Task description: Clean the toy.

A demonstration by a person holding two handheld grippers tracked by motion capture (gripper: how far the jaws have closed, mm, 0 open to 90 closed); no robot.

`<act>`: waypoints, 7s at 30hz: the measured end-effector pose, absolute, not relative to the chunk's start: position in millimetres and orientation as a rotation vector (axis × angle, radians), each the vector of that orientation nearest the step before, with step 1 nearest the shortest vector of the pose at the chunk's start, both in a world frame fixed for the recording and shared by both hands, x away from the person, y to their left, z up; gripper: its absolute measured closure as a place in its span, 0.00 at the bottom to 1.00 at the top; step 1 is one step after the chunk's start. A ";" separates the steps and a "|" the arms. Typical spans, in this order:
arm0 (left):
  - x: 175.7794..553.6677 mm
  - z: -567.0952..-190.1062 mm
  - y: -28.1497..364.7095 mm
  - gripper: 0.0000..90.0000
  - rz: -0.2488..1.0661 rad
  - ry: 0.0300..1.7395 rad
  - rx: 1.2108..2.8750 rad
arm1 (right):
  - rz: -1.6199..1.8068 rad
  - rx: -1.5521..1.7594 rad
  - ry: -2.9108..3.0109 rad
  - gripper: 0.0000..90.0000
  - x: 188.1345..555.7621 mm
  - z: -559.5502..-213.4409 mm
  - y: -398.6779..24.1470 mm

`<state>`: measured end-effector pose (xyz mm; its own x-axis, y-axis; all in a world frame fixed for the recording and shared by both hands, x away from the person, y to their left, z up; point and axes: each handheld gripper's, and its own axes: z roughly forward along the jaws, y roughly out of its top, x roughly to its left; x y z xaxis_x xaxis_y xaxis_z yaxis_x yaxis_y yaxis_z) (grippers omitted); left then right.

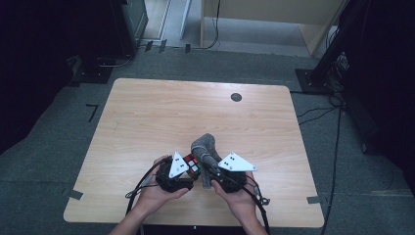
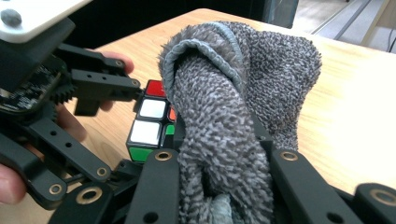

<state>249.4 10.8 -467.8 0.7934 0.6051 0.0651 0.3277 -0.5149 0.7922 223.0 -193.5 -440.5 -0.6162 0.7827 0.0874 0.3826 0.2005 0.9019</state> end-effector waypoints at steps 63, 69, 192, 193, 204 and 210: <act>234.2 -461.9 4.8 0.38 0.492 0.551 2.125 | 1.417 0.938 2.097 0.83 199.3 -426.8 -169.2; 235.0 -456.0 10.2 0.38 0.507 0.550 2.086 | 1.412 1.059 2.011 0.83 210.7 -424.1 -193.2; 231.7 -452.1 35.3 0.38 0.279 0.366 1.844 | 1.905 1.430 1.941 0.82 220.6 -428.2 -228.1; 231.0 -452.3 34.2 0.38 0.281 0.360 1.849 | 1.927 1.419 1.923 0.82 218.9 -423.4 -230.1; 238.1 -449.9 44.4 0.38 0.224 0.398 1.809 | 1.898 1.453 1.968 0.82 222.6 -432.8 -224.5; 234.8 -449.7 38.0 0.38 0.242 0.378 1.839 | 1.951 1.422 1.916 0.82 218.8 -425.5 -230.5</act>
<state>234.8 38.0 -449.7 0.9261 0.3765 -0.0262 0.1343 -0.2638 0.9552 218.8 -230.5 -425.5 -0.5729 0.6111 0.5462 0.5350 -0.2260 0.8140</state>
